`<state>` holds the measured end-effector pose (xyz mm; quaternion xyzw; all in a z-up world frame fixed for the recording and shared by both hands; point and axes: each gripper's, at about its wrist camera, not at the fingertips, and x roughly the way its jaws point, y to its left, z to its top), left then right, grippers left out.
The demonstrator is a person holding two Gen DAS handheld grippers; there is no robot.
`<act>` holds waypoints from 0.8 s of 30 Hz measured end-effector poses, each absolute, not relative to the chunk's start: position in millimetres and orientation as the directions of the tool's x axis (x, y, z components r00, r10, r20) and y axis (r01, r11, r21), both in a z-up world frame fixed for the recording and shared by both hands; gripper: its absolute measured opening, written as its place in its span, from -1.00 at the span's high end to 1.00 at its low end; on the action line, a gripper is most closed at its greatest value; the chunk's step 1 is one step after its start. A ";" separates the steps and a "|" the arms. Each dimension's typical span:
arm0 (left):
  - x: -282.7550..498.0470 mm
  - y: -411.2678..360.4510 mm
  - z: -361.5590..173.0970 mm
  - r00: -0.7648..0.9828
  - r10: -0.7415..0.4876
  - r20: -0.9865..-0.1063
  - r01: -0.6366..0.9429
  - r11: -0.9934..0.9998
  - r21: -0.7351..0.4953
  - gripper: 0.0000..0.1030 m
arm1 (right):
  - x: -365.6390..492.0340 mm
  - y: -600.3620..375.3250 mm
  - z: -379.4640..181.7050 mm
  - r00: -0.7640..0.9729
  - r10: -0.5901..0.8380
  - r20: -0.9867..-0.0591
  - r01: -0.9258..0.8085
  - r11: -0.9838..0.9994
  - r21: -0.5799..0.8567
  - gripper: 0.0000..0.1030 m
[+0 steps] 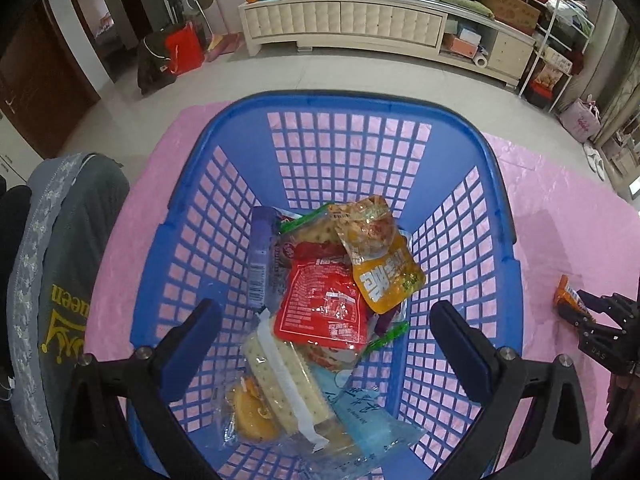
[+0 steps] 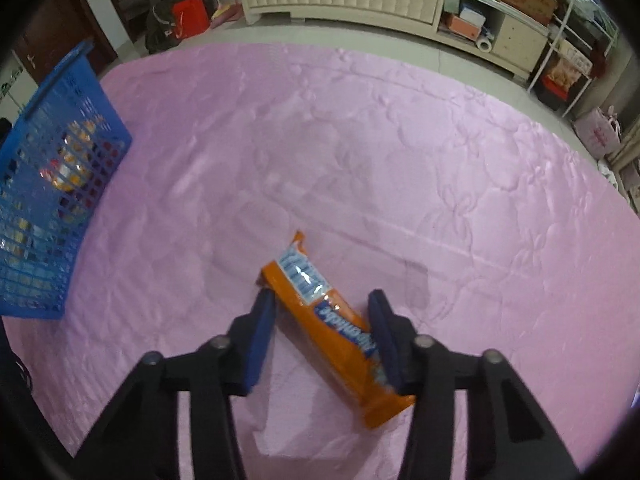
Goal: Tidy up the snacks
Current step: 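Grasp the orange candy bar with the right gripper and lift it, then carry the candy bar over the basket with the right gripper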
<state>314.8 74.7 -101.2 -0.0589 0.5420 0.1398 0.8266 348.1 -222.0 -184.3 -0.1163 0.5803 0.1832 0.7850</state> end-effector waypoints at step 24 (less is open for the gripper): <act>248.4 90.7 -48.3 0.496 0.102 -0.863 -0.263 0.964 -0.037 -1.00 | 291.4 -179.6 -84.7 0.389 0.176 -0.904 -0.461 0.887 -0.026 0.64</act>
